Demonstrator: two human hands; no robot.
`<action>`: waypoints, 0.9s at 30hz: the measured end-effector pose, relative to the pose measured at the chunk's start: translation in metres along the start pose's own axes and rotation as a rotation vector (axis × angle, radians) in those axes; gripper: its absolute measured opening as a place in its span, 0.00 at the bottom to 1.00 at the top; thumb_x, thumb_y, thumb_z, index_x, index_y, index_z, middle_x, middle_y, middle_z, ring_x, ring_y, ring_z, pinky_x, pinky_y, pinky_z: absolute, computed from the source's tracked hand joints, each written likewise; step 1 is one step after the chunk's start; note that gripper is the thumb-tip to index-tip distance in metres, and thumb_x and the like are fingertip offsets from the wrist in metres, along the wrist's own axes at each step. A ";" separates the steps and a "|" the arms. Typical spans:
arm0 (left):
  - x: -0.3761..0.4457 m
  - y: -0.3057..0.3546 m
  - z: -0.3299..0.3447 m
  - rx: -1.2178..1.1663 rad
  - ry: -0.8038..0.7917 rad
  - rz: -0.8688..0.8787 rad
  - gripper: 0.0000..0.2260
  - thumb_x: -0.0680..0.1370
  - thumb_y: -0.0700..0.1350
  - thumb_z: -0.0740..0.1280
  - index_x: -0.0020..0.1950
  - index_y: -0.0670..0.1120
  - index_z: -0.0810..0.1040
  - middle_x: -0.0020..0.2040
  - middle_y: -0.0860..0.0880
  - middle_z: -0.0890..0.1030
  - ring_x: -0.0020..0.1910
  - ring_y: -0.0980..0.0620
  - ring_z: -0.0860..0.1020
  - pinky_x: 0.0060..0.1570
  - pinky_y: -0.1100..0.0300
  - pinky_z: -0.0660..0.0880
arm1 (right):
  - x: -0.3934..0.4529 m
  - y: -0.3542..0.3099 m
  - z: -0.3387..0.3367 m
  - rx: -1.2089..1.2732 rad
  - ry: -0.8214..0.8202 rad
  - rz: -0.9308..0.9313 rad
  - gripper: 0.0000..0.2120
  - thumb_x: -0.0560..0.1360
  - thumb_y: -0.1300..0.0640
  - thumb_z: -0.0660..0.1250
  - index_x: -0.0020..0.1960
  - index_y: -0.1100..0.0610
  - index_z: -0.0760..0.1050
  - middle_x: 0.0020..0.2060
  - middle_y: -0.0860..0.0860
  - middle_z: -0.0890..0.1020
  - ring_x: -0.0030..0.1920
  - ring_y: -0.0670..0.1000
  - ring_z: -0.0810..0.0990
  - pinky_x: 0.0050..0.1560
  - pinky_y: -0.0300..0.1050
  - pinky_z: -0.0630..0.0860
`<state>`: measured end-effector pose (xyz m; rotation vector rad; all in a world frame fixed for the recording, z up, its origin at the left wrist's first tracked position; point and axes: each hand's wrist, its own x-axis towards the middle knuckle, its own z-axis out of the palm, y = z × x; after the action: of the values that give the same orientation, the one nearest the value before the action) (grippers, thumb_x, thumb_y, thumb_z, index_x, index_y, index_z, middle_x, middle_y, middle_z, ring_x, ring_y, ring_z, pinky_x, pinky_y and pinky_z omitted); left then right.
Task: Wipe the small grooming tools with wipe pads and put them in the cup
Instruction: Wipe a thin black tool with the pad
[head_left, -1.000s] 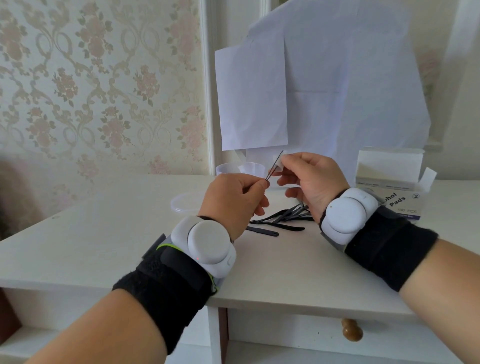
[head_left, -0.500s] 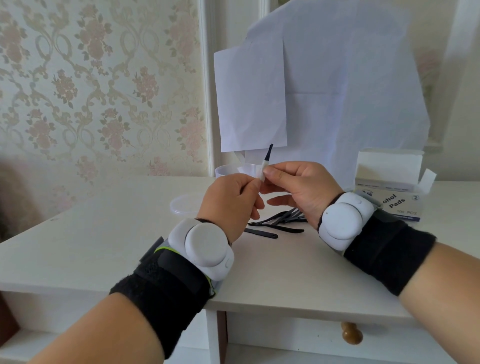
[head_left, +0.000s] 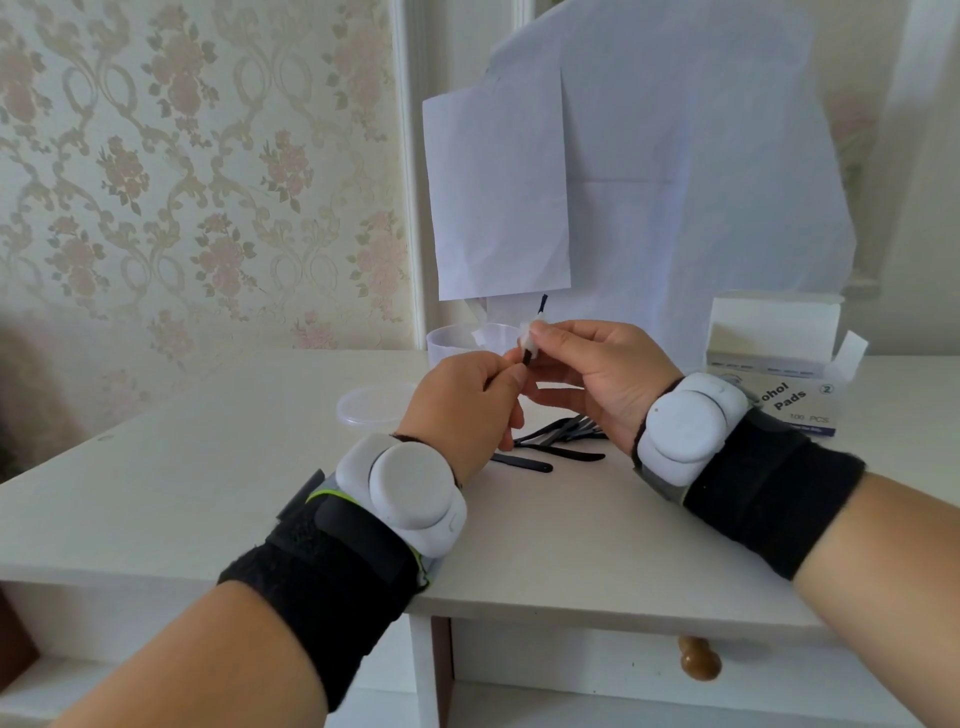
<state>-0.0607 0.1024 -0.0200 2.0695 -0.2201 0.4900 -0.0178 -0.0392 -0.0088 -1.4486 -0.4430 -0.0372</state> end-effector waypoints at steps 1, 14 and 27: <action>0.000 0.000 0.000 0.003 -0.004 -0.003 0.13 0.82 0.46 0.59 0.41 0.48 0.79 0.28 0.55 0.78 0.23 0.58 0.74 0.36 0.60 0.77 | 0.000 -0.001 -0.001 0.007 0.019 0.003 0.09 0.78 0.54 0.69 0.45 0.60 0.81 0.45 0.57 0.87 0.42 0.54 0.85 0.44 0.46 0.82; 0.003 -0.007 0.004 0.187 -0.042 -0.036 0.10 0.80 0.48 0.62 0.44 0.48 0.81 0.32 0.54 0.82 0.24 0.60 0.77 0.38 0.64 0.76 | 0.004 -0.003 -0.004 -0.109 0.156 -0.065 0.10 0.77 0.54 0.69 0.42 0.60 0.82 0.42 0.53 0.87 0.42 0.52 0.84 0.35 0.42 0.79; 0.002 -0.004 0.003 0.103 -0.026 -0.052 0.09 0.80 0.45 0.64 0.43 0.45 0.80 0.33 0.51 0.82 0.25 0.56 0.79 0.37 0.59 0.80 | 0.003 0.002 -0.003 -0.171 0.007 -0.035 0.08 0.76 0.55 0.70 0.46 0.59 0.83 0.43 0.53 0.87 0.45 0.51 0.86 0.42 0.42 0.81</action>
<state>-0.0565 0.1017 -0.0240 2.1769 -0.1593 0.4514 -0.0135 -0.0409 -0.0094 -1.6077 -0.4684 -0.1102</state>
